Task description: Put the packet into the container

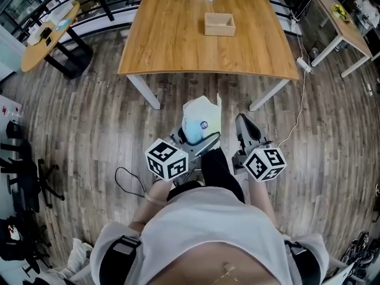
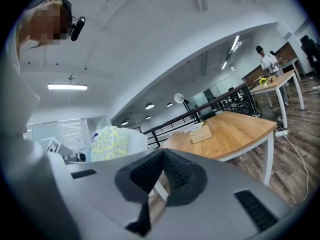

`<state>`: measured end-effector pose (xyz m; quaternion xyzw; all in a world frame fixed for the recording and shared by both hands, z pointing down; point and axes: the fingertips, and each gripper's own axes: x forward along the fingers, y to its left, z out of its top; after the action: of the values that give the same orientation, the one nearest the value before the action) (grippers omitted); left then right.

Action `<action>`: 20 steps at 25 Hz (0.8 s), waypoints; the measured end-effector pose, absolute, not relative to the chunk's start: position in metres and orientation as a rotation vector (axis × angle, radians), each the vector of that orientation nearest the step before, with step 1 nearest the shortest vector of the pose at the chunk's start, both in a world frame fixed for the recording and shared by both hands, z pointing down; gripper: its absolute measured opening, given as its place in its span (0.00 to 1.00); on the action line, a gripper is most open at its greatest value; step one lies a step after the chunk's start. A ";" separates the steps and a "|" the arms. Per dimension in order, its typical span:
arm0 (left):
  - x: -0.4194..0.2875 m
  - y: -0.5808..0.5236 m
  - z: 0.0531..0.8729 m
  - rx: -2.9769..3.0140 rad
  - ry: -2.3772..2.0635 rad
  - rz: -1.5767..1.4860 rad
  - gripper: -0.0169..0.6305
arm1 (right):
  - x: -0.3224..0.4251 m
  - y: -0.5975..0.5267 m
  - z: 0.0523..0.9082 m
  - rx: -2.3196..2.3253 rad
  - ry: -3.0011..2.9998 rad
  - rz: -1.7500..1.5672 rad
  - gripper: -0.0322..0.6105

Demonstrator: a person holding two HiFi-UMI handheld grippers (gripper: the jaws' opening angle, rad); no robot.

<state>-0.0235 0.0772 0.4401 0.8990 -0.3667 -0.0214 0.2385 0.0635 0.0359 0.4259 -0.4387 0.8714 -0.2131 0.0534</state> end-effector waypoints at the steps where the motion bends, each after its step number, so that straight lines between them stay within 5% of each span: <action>1: -0.023 0.071 0.441 2.461 -1.003 -0.056 0.53 | 0.066 0.030 0.426 -1.338 2.645 -0.646 0.07; 20: -0.002 -0.065 0.441 2.422 -0.977 -0.079 0.53 | 0.086 -0.099 0.427 -1.363 2.667 -0.692 0.07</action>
<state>-0.0019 -0.0651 0.4415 0.8947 -0.3611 -0.0291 0.2613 0.0861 -0.0995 0.4266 -0.4432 0.8670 -0.2250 0.0339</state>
